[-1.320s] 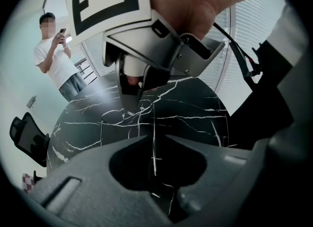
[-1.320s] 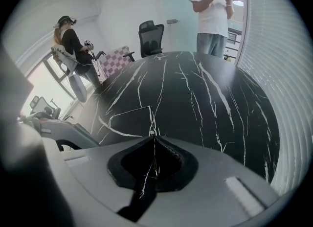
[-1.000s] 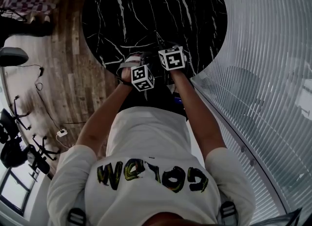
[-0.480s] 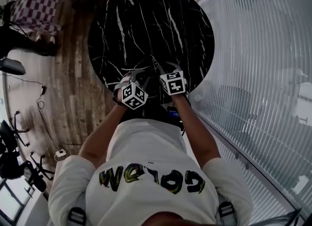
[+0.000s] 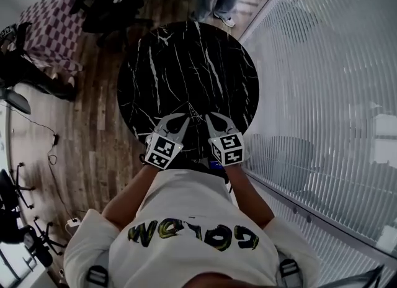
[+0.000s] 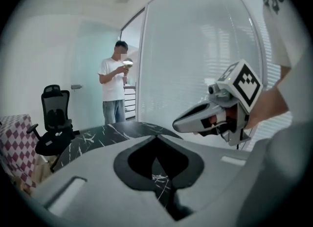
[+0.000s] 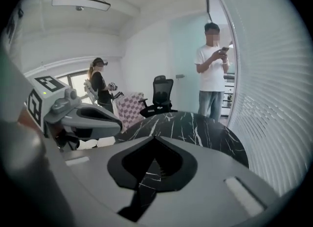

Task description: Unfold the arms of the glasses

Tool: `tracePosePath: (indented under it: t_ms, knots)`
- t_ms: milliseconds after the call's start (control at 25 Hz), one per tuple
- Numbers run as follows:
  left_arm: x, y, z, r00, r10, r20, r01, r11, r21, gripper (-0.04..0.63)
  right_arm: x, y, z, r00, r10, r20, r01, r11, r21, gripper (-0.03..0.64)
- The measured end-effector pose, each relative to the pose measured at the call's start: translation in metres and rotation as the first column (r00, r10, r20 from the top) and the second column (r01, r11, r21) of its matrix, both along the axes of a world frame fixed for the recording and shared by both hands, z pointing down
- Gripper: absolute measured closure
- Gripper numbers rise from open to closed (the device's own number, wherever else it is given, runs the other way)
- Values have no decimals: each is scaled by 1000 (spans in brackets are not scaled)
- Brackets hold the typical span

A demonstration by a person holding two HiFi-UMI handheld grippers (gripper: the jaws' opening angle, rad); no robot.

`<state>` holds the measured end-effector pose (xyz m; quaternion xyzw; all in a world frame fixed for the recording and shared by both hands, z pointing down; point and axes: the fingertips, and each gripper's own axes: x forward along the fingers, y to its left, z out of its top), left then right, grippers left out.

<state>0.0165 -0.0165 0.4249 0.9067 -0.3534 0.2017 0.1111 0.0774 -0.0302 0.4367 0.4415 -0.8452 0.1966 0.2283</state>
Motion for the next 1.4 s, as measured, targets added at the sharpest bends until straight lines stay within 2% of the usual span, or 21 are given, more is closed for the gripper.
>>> tracePosePath:
  t_ms: [280,600,840,960,1080,1400]
  knots:
    - [11,16,-78,988,-6,-152,18,997,75,591,-17,24,-87,992,-58,114,38,985,170,615]
    - [9,34,-165,955,-9,-296,63,983,173,591,-32,51,-169,969,-118,215,46,949,312,615]
    - [11,54,-203,941,2,-338,83,968,238,591,-35,73,-223,956,-154,249,38,910,414,615]
    - [13,56,-227,922,-3,-388,120,954,277,591,-33,79,-235,949,-156,274,25,904,428,615]
    - [13,56,-235,921,-5,-389,132,945,299,591,-35,80,-240,946,-157,283,17,898,441,617]
    - [10,60,-231,916,-19,-402,140,951,275,591,-36,83,-245,948,-150,281,2,885,466,617]
